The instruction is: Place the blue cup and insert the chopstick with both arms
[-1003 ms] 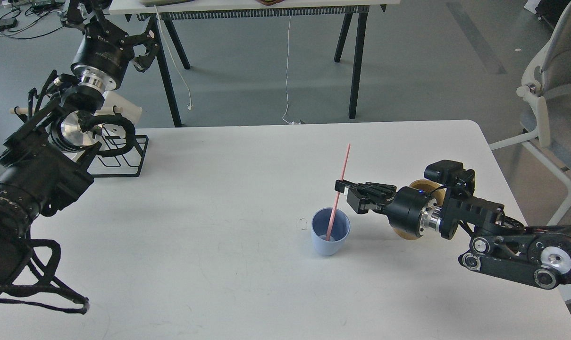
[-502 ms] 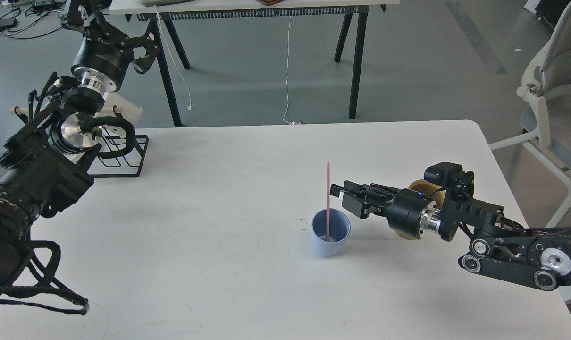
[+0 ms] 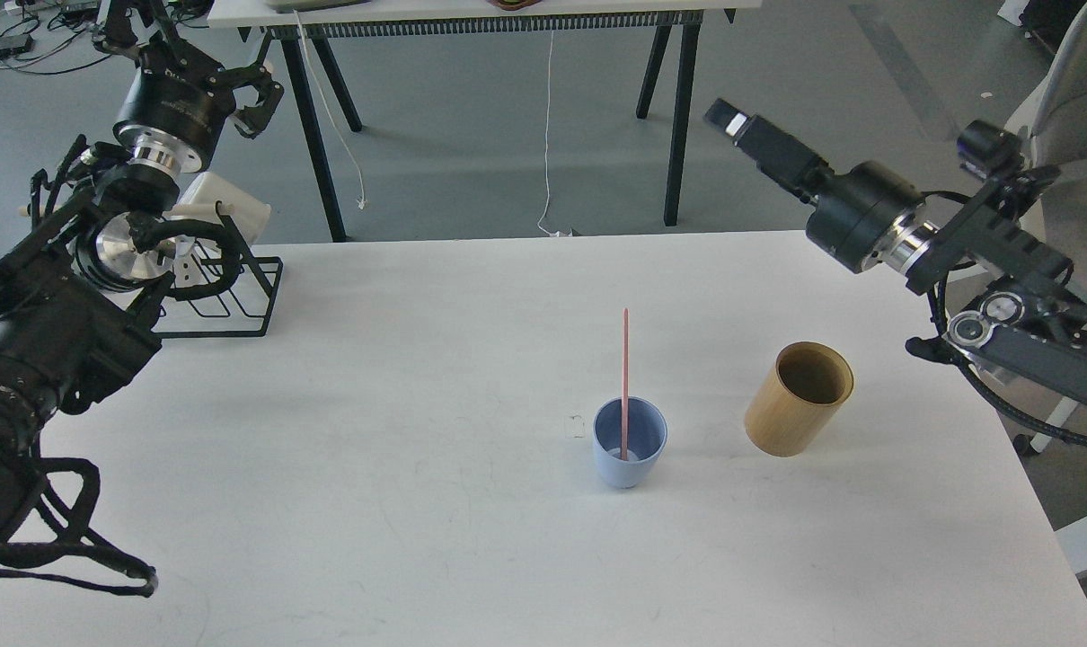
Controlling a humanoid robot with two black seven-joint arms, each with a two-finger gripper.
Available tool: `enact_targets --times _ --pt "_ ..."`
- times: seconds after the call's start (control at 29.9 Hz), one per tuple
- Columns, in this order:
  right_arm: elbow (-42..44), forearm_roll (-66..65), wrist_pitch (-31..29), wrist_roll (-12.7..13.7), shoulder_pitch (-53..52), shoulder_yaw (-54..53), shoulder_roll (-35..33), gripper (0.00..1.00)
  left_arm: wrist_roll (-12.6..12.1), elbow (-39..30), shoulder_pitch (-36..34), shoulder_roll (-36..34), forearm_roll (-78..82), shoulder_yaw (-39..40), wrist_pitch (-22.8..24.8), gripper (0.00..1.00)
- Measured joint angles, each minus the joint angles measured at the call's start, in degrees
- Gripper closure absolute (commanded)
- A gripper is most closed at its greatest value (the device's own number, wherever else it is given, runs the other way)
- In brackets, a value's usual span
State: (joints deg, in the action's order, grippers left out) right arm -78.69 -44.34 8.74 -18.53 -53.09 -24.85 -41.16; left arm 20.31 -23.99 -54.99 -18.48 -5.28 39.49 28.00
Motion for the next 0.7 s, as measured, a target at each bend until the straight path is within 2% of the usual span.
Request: enact_targets --times 0.23,0.47,0.57,0.7 --pt "7.7 21.5 -13.3 0.7 0.1 -10.5 0.2 0.00 -0.1 0.0 -0.1 0.4 0.0 0.0 0.0 0.00" --pt "22.2 40.6 -27.5 1.6 0.3 -13.9 3.6 0.00 -0.1 0.0 -0.1 0.7 -0.1 0.1 0.0 0.00" --pt "31.3 47.0 -32.8 3.2 0.3 -14.9 7.7 0.00 -0.1 0.0 -0.1 0.7 -0.1 0.2 0.0 0.00" --pt "45.4 52.8 -36.3 7.6 0.3 -18.5 14.5 0.00 -0.1 0.0 -0.1 0.7 -0.1 0.2 0.0 0.00"
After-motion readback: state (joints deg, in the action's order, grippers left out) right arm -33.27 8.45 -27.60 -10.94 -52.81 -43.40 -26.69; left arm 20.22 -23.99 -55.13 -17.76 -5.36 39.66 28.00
